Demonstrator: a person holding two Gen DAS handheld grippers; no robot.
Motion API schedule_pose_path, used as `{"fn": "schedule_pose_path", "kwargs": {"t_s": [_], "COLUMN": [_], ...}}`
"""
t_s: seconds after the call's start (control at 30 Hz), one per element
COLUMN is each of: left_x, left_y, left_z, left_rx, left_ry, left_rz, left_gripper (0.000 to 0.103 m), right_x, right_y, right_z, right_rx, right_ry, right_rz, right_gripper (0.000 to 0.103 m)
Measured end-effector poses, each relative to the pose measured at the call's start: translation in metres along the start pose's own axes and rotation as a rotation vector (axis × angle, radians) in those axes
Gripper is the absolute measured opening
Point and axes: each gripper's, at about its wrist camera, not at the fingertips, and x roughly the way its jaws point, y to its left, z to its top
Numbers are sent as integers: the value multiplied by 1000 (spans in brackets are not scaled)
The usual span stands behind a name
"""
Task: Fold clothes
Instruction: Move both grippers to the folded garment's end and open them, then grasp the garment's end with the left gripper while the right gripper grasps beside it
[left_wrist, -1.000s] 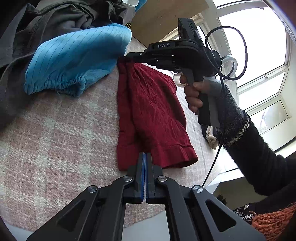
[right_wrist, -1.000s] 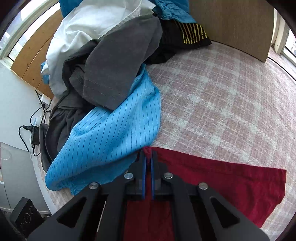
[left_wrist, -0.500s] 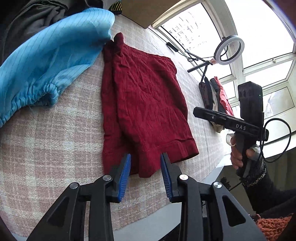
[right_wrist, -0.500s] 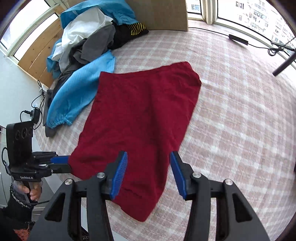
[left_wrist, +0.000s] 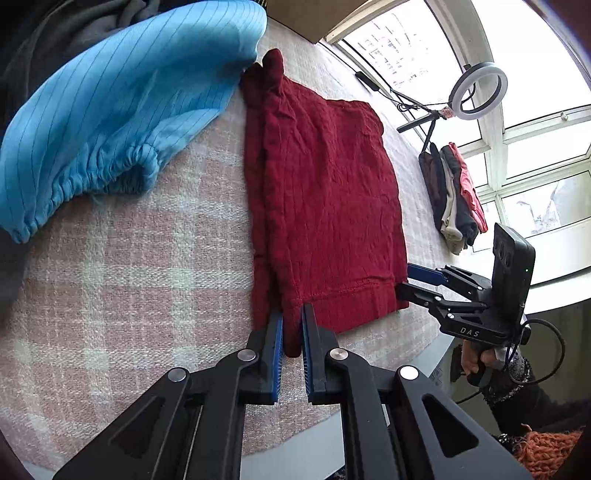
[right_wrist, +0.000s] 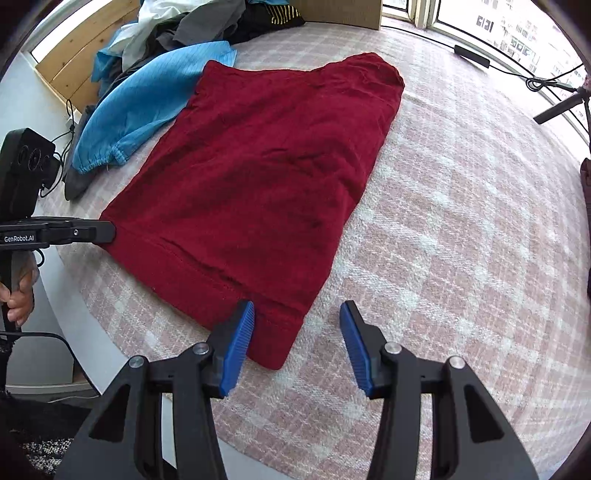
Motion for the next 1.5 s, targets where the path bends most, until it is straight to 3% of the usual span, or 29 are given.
{"fn": "schedule_pose_path", "kwargs": {"t_s": [0.13, 0.3, 0.47, 0.57, 0.67, 0.73, 0.83, 0.87, 0.97, 1.1, 1.3, 1.4, 1.5], "left_x": [-8, 10, 18, 21, 18, 12, 0, 0, 8, -16, 9, 40, 59], "left_y": [-7, -11, -26, -29, -22, -12, -13, -15, -10, -13, -48, -48, -32], "left_z": [3, 5, 5, 4, 7, 11, 11, 9, 6, 14, 93, 133, 153], "left_rx": [24, 55, 150, 175, 172, 124, 117, 134, 154, 177, 295, 281, 282], "left_ry": [-31, 19, 48, 63, 75, 90, 81, 90, 179, 122, -5, -5, 1], "left_rz": [62, 164, 249, 260, 211, 133, 77, 91, 176, 214, 120, 80, 195], "left_gripper": [29, 35, 31, 19, 13, 11, 11, 12, 14, 16, 16, 16, 18], "right_x": [-18, -8, -11, -13, -19, -26, -45, -47, -34, -55, -45, -14, 19], "right_y": [-13, -18, -10, -5, -14, -28, -24, -19, -9, -28, -47, -46, -48], "right_z": [2, -4, -4, -3, -6, -18, -22, -19, -16, -13, 43, 73, 83], "right_rx": [77, 123, 101, 66, 92, 126, 98, 86, 49, 94, 126, 137, 141], "right_ry": [-28, 24, -6, -25, -38, -42, -40, -35, 58, -9, -199, -215, -140], "right_rz": [34, 73, 72, 102, 148, 198, 203, 196, 139, 148, 143, 167, 146], "right_gripper": [48, 48, 46, 25, 14, 11, 11, 12, 31, 31, 31, 31, 31]}}
